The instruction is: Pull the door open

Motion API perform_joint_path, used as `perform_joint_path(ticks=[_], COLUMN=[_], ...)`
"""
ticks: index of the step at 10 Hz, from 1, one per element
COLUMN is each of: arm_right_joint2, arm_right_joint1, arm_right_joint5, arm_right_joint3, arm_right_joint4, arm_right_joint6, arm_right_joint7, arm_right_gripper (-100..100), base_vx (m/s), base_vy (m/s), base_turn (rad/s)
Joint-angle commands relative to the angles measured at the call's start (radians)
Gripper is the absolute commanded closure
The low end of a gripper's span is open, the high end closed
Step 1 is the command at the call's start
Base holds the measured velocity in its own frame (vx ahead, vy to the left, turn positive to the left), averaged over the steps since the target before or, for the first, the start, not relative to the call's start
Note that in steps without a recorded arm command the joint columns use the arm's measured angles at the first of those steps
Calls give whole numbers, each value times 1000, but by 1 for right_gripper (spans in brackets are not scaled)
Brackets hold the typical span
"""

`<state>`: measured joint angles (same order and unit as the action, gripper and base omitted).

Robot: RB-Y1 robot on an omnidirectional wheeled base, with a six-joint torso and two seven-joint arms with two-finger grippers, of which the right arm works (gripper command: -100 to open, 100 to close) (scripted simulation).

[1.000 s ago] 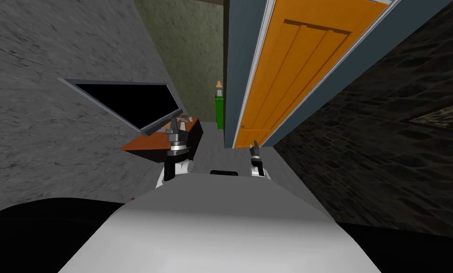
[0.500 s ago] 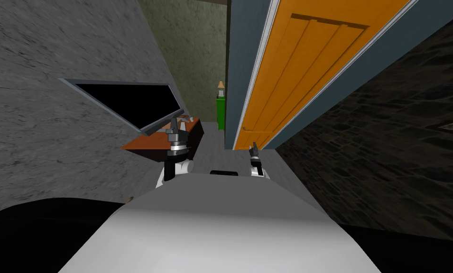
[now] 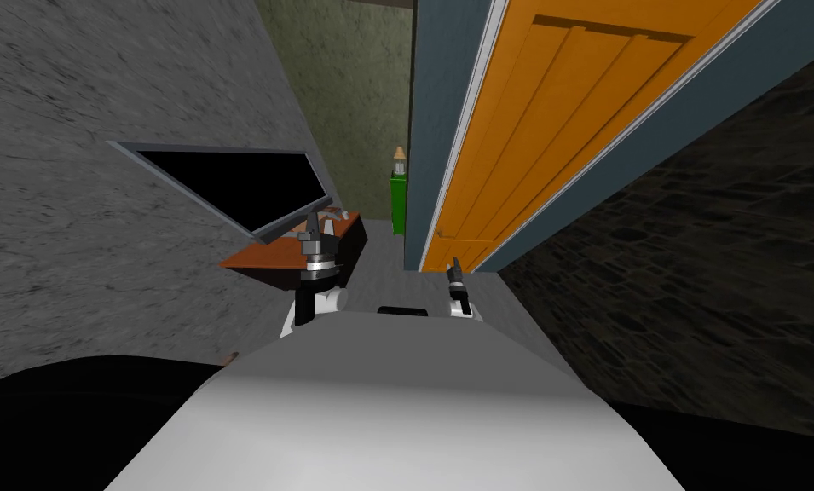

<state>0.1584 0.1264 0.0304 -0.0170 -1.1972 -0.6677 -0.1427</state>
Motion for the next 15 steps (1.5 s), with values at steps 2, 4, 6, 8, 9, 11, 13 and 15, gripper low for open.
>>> perform_joint_path(ticks=[2, 4, 6, 8, 9, 11, 13, 15], arm_right_joint2=[9, 15, 21, 26, 28, 33, 37, 41], arm_right_joint1=[-30, -53, -75, -96, -106, -126, -143, -161], arm_right_joint5=[11, 19, 26, 33, 36, 43, 49, 55], arm_right_joint3=[2, 3, 4, 6, 6, 7, 8, 9], arm_right_joint4=[80, 136, 192, 243, 269, 317, 361, 405], arm_right_joint6=[-22, -39, -55, -69, -77, -90, -103, -115], arm_right_joint7=[-1, -1, -1, 0, 0, 0, 0, 0], arm_right_gripper=[-100, -100, -100, -100, -100, -100, -100, -100], base_vx=[92, 92, 95, 82, 77, 93, 82, 77], base_vy=[-68, -54, -55, -65, -53, -47, -54, -58], base_turn=[61, 69, 63, 60, 54, 53, 49, 47])
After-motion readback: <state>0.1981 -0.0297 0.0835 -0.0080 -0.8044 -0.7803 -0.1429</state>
